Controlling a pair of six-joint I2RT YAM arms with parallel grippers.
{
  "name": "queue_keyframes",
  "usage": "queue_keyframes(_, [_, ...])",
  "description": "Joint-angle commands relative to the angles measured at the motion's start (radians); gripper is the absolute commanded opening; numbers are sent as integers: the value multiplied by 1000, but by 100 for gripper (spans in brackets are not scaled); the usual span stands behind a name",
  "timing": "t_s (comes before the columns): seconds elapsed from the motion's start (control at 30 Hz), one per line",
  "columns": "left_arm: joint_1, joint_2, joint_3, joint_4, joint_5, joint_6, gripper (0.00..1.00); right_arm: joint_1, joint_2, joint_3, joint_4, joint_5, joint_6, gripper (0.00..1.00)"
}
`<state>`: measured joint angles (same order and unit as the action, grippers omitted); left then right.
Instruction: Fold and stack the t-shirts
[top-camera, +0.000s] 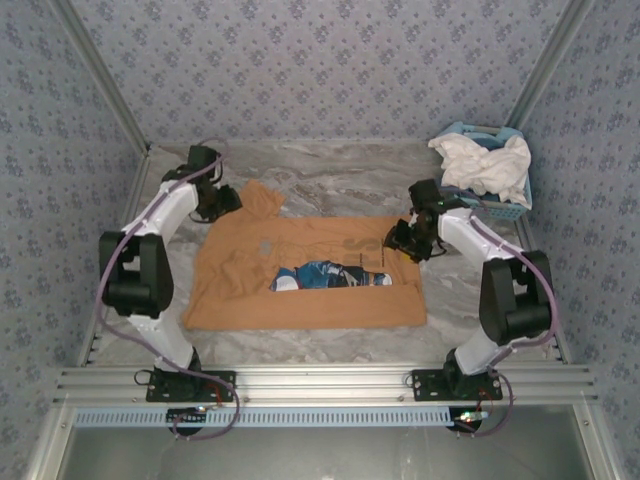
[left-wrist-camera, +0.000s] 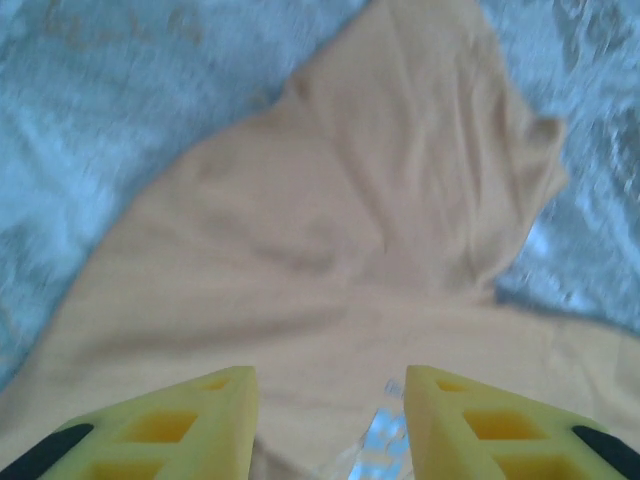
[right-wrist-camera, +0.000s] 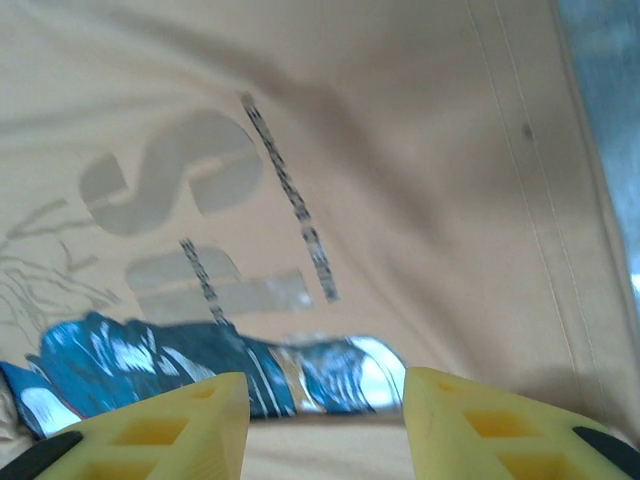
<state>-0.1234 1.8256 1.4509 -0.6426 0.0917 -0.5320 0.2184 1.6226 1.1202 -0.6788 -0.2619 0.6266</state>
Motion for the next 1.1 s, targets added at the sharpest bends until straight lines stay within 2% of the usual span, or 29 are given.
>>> queue_keyframes(0.0, [10,105,86,28,5,-95,46,-19,53,101,64,23,-62,48])
queue_keyframes(0.23, [10,316,281,162,-32,-72,48,-66,183,231,106,28,-132,49])
queue_keyframes(0.43, [8,480,482,164,-104,-15,48,-93,260,287,104,7,-153,49])
queue_keyframes(0.77, [-23,771,910,-45,-112,17,50,-105,266,297,87,-5,-143,49])
queue_keyframes(0.9, [-54,866,1069,-200,-153,35,49,-112,260,295,82,4,-142,49])
queue_keyframes(1.07, [-68,888,1093,-284,-193,15,46,-121,261,295,83,15,-134,49])
